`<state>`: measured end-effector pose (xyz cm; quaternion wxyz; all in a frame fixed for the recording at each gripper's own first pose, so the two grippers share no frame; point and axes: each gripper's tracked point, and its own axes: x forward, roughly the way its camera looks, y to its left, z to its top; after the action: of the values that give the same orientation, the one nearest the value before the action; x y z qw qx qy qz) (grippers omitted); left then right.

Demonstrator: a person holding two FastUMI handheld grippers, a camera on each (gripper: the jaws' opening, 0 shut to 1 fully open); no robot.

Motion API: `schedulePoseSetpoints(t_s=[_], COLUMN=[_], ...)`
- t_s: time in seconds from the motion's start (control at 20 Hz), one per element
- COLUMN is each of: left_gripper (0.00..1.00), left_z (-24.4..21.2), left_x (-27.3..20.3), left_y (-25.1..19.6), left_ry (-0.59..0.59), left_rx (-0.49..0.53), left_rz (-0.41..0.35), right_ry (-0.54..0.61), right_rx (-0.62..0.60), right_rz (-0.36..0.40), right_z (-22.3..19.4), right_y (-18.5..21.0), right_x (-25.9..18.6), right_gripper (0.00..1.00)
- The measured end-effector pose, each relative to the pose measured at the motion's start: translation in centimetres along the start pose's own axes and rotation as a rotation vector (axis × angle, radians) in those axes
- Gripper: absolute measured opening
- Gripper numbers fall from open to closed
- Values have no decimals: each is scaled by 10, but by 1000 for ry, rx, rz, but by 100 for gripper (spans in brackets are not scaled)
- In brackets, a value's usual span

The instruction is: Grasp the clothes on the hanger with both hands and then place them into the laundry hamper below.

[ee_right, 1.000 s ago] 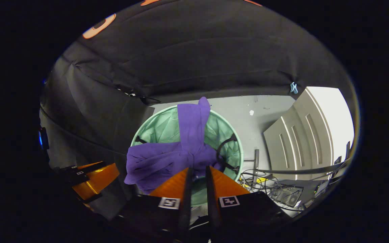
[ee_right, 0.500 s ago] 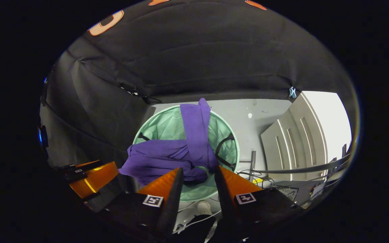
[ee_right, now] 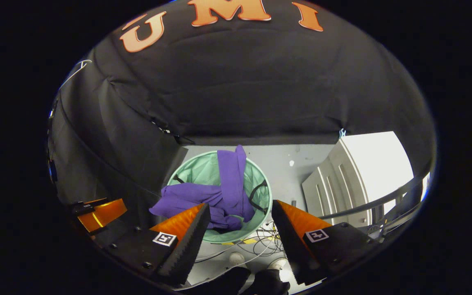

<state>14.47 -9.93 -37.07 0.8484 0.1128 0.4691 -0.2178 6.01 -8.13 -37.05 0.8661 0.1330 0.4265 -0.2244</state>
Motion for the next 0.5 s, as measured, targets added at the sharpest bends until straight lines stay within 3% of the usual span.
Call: schedulePoseSetpoints(t_s=[0.5], left_gripper=[91], left_z=[54], left_x=[-133], left_y=[9], left_ry=[-252], left_rx=[-6], left_rz=[-26], right_ry=[-259], right_rx=[-110], right_rz=[7], right_z=[77], right_y=[-5], right_x=[-132], right_gripper=[99])
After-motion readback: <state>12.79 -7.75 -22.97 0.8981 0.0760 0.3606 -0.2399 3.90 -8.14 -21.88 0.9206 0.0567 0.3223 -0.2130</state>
